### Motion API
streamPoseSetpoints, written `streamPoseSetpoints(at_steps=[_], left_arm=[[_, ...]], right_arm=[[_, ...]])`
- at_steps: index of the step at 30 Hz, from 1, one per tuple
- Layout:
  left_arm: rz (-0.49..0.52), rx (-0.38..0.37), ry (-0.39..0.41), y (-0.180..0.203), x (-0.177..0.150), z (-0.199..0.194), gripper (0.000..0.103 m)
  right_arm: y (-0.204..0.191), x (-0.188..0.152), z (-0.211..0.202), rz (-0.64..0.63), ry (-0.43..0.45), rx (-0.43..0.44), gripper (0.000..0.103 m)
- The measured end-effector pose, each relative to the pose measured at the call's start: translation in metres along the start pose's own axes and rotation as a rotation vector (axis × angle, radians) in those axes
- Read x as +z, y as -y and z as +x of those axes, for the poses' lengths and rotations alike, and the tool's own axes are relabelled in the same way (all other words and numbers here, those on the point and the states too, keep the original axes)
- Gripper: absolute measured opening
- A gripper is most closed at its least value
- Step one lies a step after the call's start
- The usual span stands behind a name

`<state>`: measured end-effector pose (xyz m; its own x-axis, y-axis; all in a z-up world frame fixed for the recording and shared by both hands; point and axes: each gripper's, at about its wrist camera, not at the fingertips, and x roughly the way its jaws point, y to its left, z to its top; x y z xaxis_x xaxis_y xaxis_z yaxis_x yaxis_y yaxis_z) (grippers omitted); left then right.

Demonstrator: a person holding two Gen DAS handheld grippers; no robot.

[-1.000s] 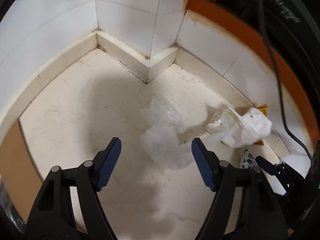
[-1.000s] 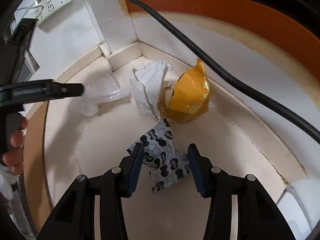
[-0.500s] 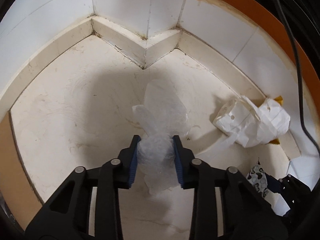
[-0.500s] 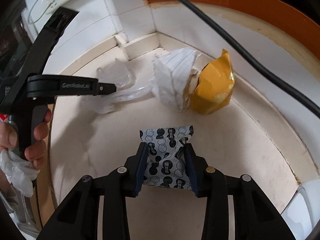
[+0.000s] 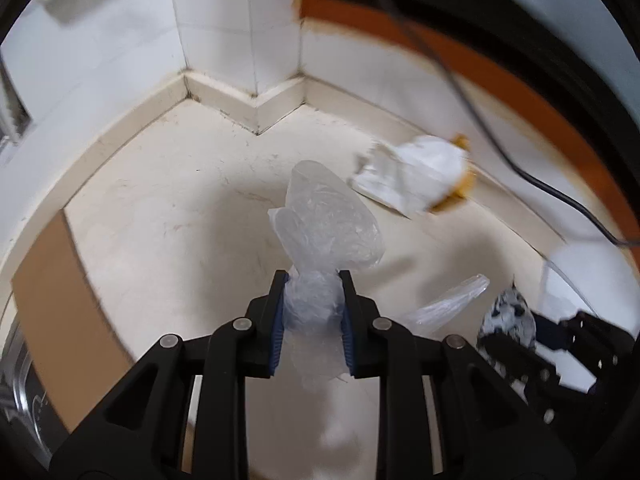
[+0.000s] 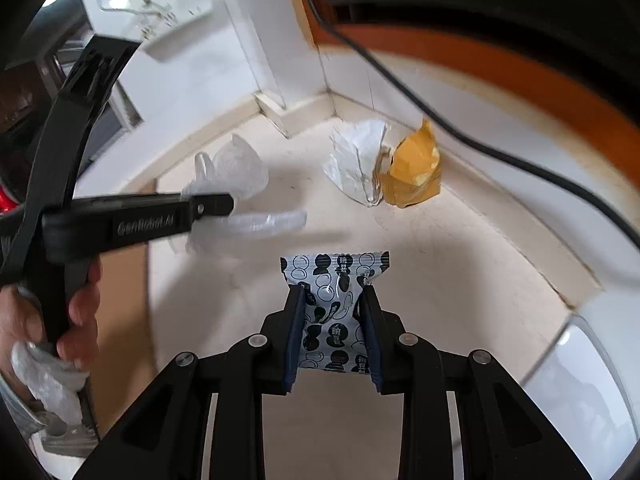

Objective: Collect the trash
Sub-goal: 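Carry the plastic bag and patterned packet down over the floor bin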

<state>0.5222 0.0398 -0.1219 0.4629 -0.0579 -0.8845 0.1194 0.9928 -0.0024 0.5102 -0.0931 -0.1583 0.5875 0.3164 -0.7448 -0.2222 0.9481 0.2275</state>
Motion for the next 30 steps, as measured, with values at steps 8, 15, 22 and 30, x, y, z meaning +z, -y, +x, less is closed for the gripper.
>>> streamPoseSetpoints(at_steps=[8, 15, 22, 30], left_arm=[[0.05, 0.04, 0.071, 0.038, -0.067, -0.096, 0.021], [0.063, 0.07, 0.095, 0.065, -0.146, -0.174, 0.021], [0.092, 0.055, 0.078, 0.078, -0.226, -0.233, 0.021], [0.146, 0.03, 0.055, 0.079, -0.335, -0.266, 0.021]], right_arm=[[-0.004, -0.041, -0.091, -0.003, 0.055, 0.075, 0.026], [-0.022, -0.107, -0.152, -0.015, 0.025, 0.144, 0.026], [-0.047, -0.19, -0.21, 0.01, 0.002, 0.159, 0.026], [-0.084, -0.309, -0.253, 0.083, -0.018, 0.074, 0.026]])
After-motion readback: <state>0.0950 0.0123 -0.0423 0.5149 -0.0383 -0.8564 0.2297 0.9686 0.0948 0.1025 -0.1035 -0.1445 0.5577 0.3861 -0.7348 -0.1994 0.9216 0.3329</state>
